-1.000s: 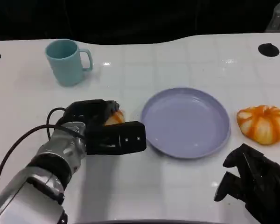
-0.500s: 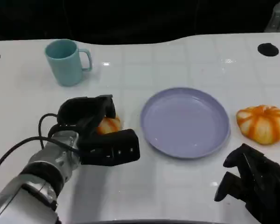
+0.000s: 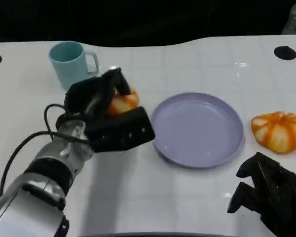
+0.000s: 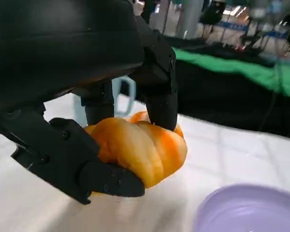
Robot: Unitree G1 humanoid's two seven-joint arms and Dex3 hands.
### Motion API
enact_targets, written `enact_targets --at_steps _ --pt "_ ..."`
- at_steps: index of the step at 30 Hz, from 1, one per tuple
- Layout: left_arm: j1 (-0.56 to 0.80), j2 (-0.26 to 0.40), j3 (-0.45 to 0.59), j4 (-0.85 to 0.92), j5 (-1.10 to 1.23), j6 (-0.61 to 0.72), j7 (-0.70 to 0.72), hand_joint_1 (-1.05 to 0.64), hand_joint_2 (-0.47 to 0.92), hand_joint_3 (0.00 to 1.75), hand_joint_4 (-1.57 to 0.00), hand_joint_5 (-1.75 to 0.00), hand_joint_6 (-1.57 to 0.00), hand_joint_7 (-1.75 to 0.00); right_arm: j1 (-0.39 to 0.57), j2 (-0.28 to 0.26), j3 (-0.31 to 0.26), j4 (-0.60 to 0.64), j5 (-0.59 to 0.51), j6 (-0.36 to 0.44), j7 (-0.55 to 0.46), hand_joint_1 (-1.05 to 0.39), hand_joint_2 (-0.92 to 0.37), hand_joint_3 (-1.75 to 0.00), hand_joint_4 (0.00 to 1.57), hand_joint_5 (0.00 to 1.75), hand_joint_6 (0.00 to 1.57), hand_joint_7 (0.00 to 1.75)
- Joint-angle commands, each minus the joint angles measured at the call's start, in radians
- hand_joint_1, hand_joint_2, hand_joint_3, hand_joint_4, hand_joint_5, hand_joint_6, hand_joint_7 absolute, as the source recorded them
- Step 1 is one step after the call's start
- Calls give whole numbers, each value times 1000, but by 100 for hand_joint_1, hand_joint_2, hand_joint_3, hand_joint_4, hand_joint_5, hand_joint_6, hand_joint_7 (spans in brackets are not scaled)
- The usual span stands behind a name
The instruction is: Grasp the bread from the table and place it into the plate.
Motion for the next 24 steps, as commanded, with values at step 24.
enact_targets --at_steps 24 --pt "-144 -187 -91 -5 46 0 -74 -20 48 98 -98 -175 -67 -169 2 3 3 -3 1 -12 -8 -42 -92 -39 66 175 52 161"
